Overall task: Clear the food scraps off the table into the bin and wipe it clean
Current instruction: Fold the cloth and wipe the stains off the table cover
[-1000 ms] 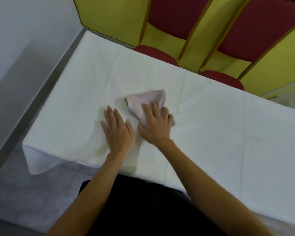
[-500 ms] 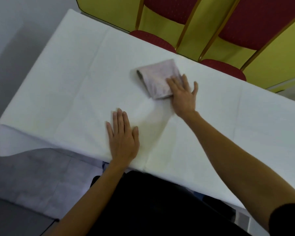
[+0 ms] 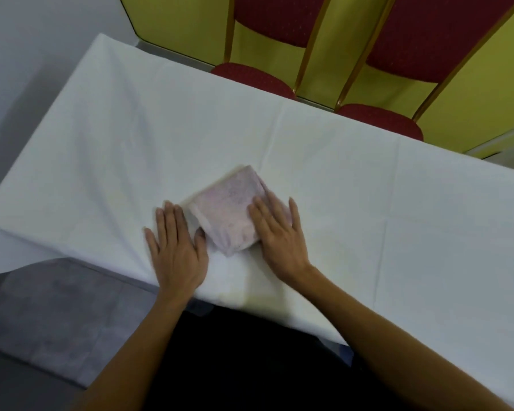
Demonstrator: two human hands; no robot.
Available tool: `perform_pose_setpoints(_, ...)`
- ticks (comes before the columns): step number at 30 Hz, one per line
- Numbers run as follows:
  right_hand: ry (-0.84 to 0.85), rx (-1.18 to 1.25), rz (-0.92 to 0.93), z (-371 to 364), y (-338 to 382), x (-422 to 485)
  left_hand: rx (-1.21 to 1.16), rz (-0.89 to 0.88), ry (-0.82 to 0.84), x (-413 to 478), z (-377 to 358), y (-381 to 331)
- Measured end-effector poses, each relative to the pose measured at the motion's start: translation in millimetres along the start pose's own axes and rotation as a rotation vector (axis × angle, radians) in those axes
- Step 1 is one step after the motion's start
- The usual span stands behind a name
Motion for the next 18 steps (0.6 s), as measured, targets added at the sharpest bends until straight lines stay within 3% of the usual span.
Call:
perform_pose_setpoints(5,-0.018,-0.111,-0.227,7.3,-68.9,63.3,-0.022,0.076,0.005,-3.3,-4.3,-1.0)
perform_pose_setpoints(9,-0.1,-0.054,-0.215,5.1,-59.9,67.0,-0.151,0.169,0.002,12.7,-6.3,-26.2)
perform_pose_setpoints(14,-0.052,0.096,-0.108,2.9,-61.0,18.1,-0.245,-0.002,-0.032,33.6,-13.1,-99.3)
perform_pose_setpoints(18,-0.072,0.033,-0.348,17.1,-126.3,10.3,-0.25,-0.105,-0.041,41.8,-23.0,-138.3)
Point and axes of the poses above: each hand's wrist, its own x-axis towards the middle knuckle, its own z-axis out of the back of the hand, y = z × x, the point moved 8 cm from there along x, towards the middle knuckle, and after that the axes turned 9 degrees about -z, right-handed, at the moved point
